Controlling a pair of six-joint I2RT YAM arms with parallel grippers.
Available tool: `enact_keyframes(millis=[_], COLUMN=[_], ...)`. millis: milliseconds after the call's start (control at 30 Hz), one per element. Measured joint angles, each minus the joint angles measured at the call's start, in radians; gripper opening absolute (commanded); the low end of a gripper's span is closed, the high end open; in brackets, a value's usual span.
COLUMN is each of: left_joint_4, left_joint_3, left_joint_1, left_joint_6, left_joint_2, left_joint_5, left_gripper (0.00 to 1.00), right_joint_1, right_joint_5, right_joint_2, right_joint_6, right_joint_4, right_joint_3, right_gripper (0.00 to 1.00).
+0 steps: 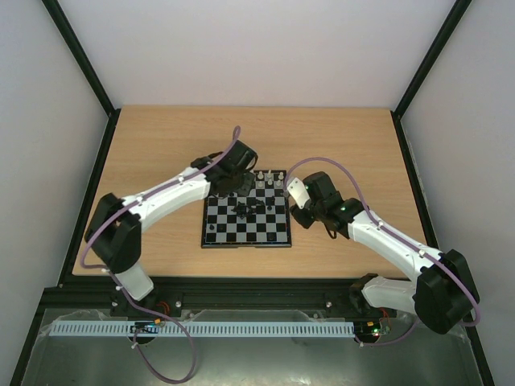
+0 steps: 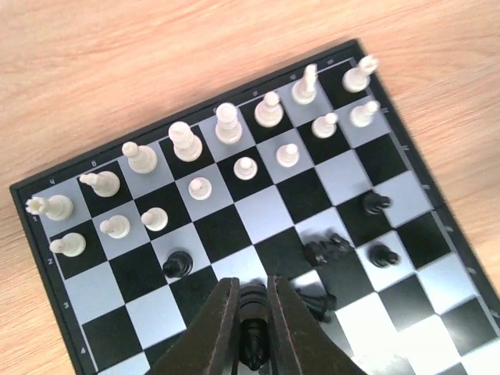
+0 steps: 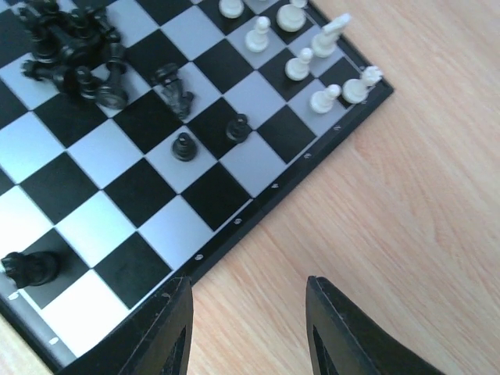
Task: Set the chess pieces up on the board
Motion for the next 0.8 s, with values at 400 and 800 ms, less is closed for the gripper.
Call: enact_keyframes(millis=[400,800], left_joint_4=[-0.037,-0.046], left_joint_3=[-0.140,-0.325], left_joint_1=[-0.042,-0.146], left_joint_6=[0.027,0.003], left_joint_2=[-0.282,-0.293], left_joint_5=[0.129,0.150], left_gripper=[0.08,0.08], right_joint_1=[0.000,0.000], right_joint_5=[0.108,0.107], right_joint_2=[0.031,0.047], right_joint_6=[0.024,0.026], right_joint_4=[0.042,0.042], right_joint_3=[-0.003,-0.003], right_gripper=[0.42,0.42])
